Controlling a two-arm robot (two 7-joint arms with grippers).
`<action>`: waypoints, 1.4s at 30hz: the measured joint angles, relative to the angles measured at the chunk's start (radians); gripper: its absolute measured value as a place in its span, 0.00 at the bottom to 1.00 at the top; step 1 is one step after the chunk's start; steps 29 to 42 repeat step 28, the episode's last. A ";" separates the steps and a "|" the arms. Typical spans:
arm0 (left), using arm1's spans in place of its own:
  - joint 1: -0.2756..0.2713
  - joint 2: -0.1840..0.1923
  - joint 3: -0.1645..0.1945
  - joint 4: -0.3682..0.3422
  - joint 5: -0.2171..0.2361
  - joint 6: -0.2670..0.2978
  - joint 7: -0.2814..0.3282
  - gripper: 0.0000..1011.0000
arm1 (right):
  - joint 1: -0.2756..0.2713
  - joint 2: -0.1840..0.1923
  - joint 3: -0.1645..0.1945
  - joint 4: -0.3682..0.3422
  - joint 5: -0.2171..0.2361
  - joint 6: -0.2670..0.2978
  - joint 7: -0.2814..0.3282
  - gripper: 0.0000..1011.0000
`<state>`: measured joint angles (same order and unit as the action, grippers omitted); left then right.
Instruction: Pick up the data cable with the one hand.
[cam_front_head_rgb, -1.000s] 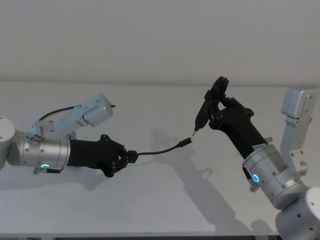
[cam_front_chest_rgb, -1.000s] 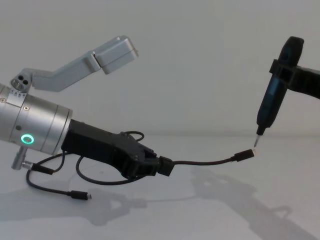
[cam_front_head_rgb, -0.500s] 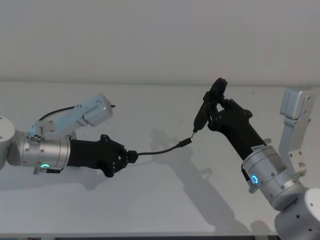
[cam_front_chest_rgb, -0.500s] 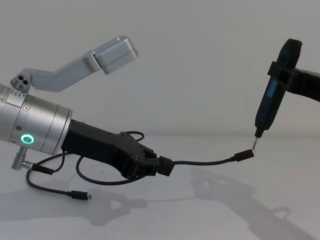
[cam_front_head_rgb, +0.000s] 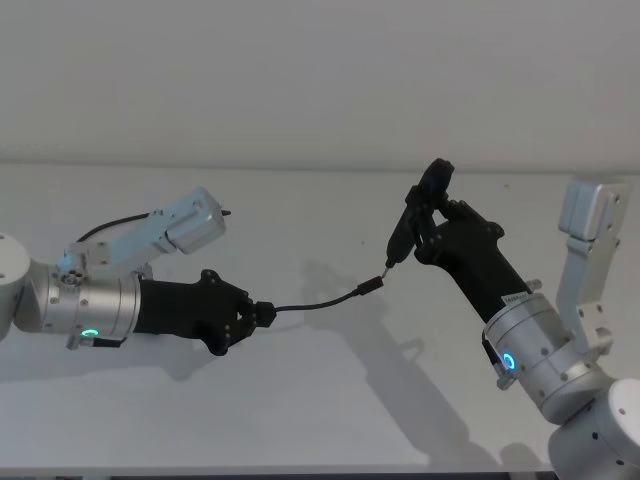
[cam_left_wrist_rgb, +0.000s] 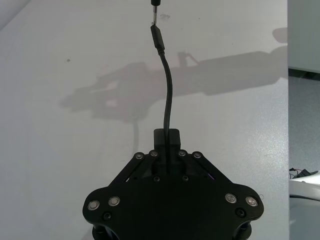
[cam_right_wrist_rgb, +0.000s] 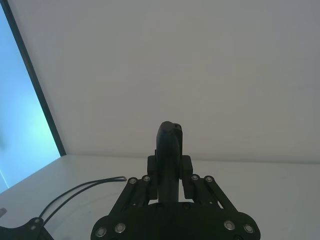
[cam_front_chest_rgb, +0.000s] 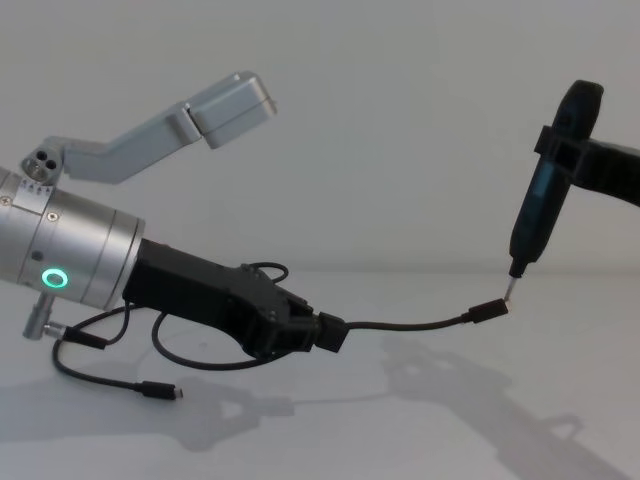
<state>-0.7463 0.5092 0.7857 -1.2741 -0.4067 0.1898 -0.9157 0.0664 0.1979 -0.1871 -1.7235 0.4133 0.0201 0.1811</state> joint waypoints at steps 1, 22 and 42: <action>0.000 0.000 0.000 0.000 0.000 0.000 0.000 0.04 | 0.000 0.000 0.000 0.000 -0.001 0.000 0.000 0.27; 0.000 0.000 0.000 0.000 0.000 0.000 0.000 0.04 | -0.002 -0.002 0.001 -0.002 -0.004 0.002 -0.003 0.27; 0.000 0.000 0.000 0.000 0.000 0.000 0.000 0.04 | -0.002 -0.002 0.001 -0.002 -0.004 0.002 -0.003 0.27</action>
